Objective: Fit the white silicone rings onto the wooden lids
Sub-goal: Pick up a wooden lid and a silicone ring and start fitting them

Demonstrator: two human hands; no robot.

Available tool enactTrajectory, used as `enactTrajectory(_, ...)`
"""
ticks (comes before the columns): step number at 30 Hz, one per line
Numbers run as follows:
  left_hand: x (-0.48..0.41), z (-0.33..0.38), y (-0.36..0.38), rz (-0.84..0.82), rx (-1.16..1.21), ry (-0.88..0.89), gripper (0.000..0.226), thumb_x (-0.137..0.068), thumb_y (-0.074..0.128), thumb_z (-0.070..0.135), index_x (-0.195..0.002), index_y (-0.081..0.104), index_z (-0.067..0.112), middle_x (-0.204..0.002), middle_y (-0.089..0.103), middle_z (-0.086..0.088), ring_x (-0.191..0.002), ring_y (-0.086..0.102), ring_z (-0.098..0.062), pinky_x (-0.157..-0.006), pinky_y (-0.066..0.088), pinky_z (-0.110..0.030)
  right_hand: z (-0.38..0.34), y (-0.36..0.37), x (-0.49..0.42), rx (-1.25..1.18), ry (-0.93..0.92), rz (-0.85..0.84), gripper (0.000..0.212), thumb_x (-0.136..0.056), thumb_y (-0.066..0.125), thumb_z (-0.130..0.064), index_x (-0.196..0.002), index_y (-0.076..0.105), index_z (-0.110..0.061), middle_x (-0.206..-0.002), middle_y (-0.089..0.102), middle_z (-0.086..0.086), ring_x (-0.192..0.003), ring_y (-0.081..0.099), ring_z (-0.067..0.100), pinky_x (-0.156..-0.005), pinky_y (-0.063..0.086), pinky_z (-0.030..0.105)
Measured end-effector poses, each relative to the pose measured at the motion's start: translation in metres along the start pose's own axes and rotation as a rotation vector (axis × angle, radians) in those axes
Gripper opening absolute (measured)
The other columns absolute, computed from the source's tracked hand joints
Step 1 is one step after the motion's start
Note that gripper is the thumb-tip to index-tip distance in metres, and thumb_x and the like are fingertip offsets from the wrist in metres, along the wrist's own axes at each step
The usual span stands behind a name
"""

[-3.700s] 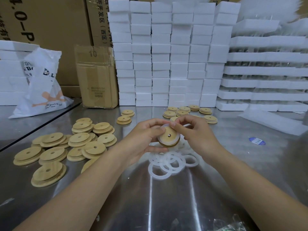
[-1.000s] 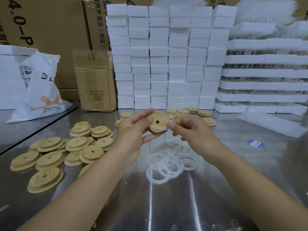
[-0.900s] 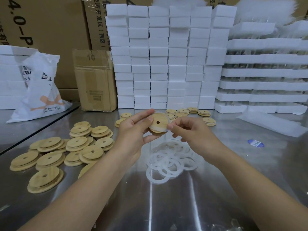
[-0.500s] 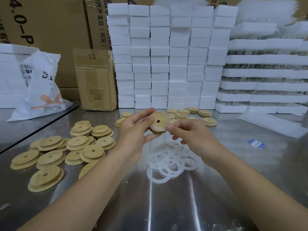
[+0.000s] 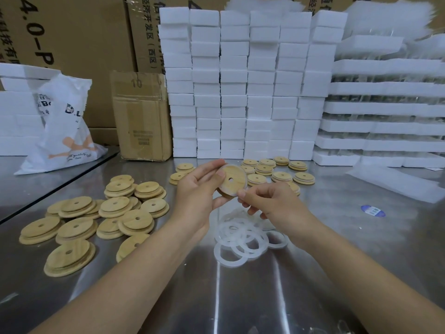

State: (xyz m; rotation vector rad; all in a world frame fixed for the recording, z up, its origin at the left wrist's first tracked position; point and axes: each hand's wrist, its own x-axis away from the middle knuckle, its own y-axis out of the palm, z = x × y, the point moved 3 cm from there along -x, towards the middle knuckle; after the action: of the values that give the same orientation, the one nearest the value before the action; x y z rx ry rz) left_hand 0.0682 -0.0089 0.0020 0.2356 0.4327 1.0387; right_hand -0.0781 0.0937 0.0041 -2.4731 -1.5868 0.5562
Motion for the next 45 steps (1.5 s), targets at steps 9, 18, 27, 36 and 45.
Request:
enactTrajectory(9,0.003,0.006,0.003,0.009,0.039,0.036,0.023,-0.103,0.068,0.006,-0.124,0.072,0.013,-0.115,0.082,-0.004,-0.107,0.080,-0.019,-0.080,0.068,-0.039,0.009,0.009,0.000,-0.333,0.180,0.027,0.023,-0.086,0.085,-0.037,-0.091,0.084,-0.015,-0.088,0.076,-0.004,-0.069,0.061,0.007,-0.065,0.045,0.026)
enactTrajectory(18,0.004,0.000,0.002,0.110,0.147,-0.031,0.019,-0.104,0.066,0.003,-0.116,0.073,0.016,-0.104,0.084,-0.002,-0.088,0.082,-0.014,-0.067,0.066,-0.033,0.015,0.017,-0.003,-0.303,0.178,0.013,0.026,-0.084,0.086,-0.033,-0.092,0.082,-0.008,-0.087,0.076,-0.003,-0.063,0.054,0.007,-0.051,0.037,0.021)
enactTrajectory(27,0.010,0.006,0.015,-0.061,0.036,0.065,0.025,-0.104,0.067,0.006,-0.128,0.068,0.011,-0.117,0.082,-0.006,-0.104,0.080,-0.022,-0.073,0.066,-0.032,0.019,0.023,0.000,-0.279,0.137,0.045,0.013,-0.083,0.088,-0.034,-0.082,0.084,-0.022,-0.075,0.073,-0.008,-0.059,0.057,0.002,-0.049,0.044,0.012)
enactTrajectory(36,0.006,0.009,0.009,-0.106,-0.072,0.060,0.032,-0.103,0.069,0.011,-0.134,0.065,0.020,-0.112,0.083,-0.001,-0.103,0.079,-0.015,-0.080,0.063,-0.027,-0.005,-0.002,0.000,-0.311,0.060,0.018,0.022,-0.090,0.083,-0.029,-0.110,0.079,-0.020,-0.100,0.082,0.000,-0.084,0.076,0.009,-0.074,0.053,0.025)
enactTrajectory(45,0.007,0.001,0.007,-0.074,-0.252,0.032,0.019,-0.093,0.083,0.020,-0.110,0.075,0.021,-0.101,0.084,0.000,-0.099,0.080,-0.014,-0.089,0.061,-0.035,-0.005,-0.007,-0.002,-0.336,0.077,0.042,0.025,-0.094,0.077,-0.027,-0.118,0.071,-0.018,-0.104,0.082,0.001,-0.099,0.079,0.015,-0.085,0.057,0.034)
